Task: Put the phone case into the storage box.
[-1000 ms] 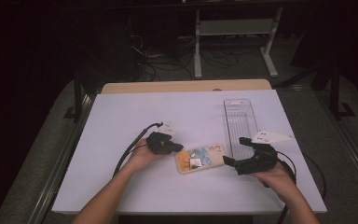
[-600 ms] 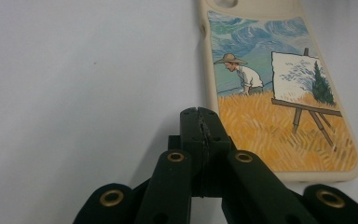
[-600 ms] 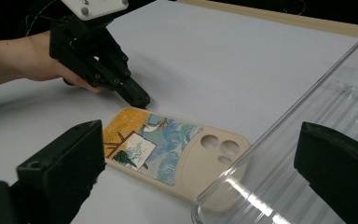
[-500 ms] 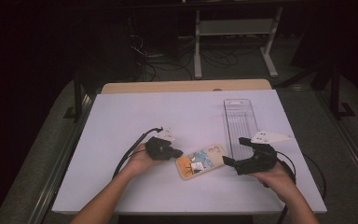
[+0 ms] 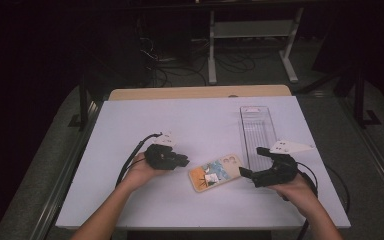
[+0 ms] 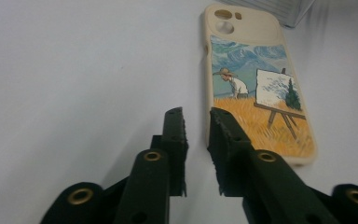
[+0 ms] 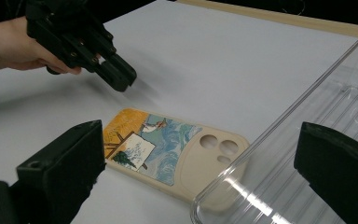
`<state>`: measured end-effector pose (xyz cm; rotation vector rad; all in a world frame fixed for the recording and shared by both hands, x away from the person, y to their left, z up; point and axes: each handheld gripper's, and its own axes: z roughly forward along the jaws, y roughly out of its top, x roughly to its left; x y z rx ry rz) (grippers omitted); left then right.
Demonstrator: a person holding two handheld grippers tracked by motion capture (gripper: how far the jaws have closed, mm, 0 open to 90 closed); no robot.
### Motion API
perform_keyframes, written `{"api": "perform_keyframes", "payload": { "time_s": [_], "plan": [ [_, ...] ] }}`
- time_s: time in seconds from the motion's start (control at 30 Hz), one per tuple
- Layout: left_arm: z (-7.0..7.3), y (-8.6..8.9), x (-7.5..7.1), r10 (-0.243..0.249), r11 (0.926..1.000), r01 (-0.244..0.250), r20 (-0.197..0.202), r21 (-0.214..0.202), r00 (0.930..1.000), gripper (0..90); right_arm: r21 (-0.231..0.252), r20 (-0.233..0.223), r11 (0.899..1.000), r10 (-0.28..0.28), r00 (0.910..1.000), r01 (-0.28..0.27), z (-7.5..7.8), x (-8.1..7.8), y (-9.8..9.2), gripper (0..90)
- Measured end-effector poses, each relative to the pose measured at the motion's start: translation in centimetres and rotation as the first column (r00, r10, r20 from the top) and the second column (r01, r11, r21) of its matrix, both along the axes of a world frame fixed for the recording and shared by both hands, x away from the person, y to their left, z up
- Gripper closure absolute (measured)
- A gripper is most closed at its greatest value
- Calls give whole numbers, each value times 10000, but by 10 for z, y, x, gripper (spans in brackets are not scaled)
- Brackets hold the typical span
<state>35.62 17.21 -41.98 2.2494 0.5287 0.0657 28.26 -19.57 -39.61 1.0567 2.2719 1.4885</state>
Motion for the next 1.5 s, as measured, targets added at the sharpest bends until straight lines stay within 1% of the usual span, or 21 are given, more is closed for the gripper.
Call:
{"api": "perform_keyframes", "payload": {
  "time_s": [0.07, 0.1, 0.17, 0.3, 0.33, 0.37, 0.4, 0.43, 0.5, 0.6, 0.63, 0.7, 0.77, 0.83, 0.9, 0.97, 1.03, 1.13, 1.17, 1.33, 1.5],
  "plan": [
    [4, 8, -4, 110, 9999, -110, -9, -84, 9999, 716, -1, -24, 10000, -16, 10000, 16, 0, 0, 0, 14],
    [5, 12, -7, 143, 9999, -144, -34, -91, 9999, 648, -8, -18, 10000, -13, 10000, 13, 0, 0, 0, 14],
    [8, 23, -15, 423, 9990, -423, 36, -126, 9991, 569, -14, -15, 10000, -3, 10000, 3, 0, 0, 1, 14],
    [9, 35, -24, 636, 9976, -636, 16, -264, 9980, 451, -64, -31, 10000, 24, 10000, -24, -1, 0, 1, 14],
    [10, 38, -27, 759, 9966, -758, 32, -332, 9971, 451, -64, -31, 10000, 24, 10000, -24, -1, 0, 1, 14],
    [10, 42, -29, 843, 9958, -839, 94, -374, 9964, 403, -109, -34, 9999, 28, 10000, -29, -1, 0, 1, 14],
    [11, 46, -32, 880, 9954, -872, 185, -397, 9959, 403, -109, -34, 9999, 28, 10000, -29, -1, 0, 1, 14],
    [11, 50, -35, 1008, 9939, -1001, 136, -471, 9948, 357, -128, -26, 9999, 46, 10000, -46, -1, 0, 2, 14],
    [11, 57, -41, 1161, 9915, -1148, 179, -605, 9931, 316, -149, -23, 9999, 53, 10000, -54, -1, 0, 2, 14],
    [13, 68, -48, 1234, 9895, -1207, 304, -797, 9919, 275, -156, -44, 9999, 67, 10000, -67, -1, 0, 2, 14],
    [13, 73, -54, 1391, 9860, -1348, 381, -979, 9896, 237, -142, -47, 9999, 85, 10000, -86, -1, 0, 3, 14],
    [13, 76, -55, 1404, 9860, -1360, 410, -961, 9892, 181, -145, -46, 9999, 89, 9999, -90, -1, 0, 3, 14],
    [11, 80, -59, 1581, 9832, -1528, 479, -999, 9863, 131, -160, -57, 9998, 77, 10000, -78, -1, 0, 3, 14],
    [10, 84, -63, 1573, 9837, -1512, 579, -975, 9859, 117, -165, -44, 9998, 76, 10000, -77, -2, 0, 3, 14],
    [8, 87, -66, 1593, 9833, -1539, 503, -968, 9860, 11, -186, -80, 9998, 63, 9999, -65, -2, 0, 3, 14],
    [8, 89, -67, 1630, 9837, -1573, 627, -870, 9846, 0, -223, -84, 9997, 70, 9999, -72, -3, 0, 3, 14],
    [7, 90, -67, 1732, 9816, -1678, 552, -909, 9833, 0, -219, -75, 9997, 76, 9999, -78, -3, 0, 3, 14],
    [5, 88, -66, 1598, 9844, -1555, 490, -826, 9859, 0, -240, -46, 9997, 96, 9999, -97, -3, 0, 4, 14],
    [6, 87, -66, 1546, 9861, -1511, 486, -691, 9868, 0, -240, -46, 9997, 96, 9999, -97, -3, 0, 4, 14],
    [4, 86, -65, 1573, 9866, -1555, 344, -491, 9870, 0, -239, -59, 9997, 83, 9999, -84, -3, 0, 4, 14],
    [6, 85, -65, 1542, 9872, -1521, 446, -478, 9870, 0, -246, -74, 9996, 105, 9999, -107, -3, 0, 4, 14]
  ]
}}
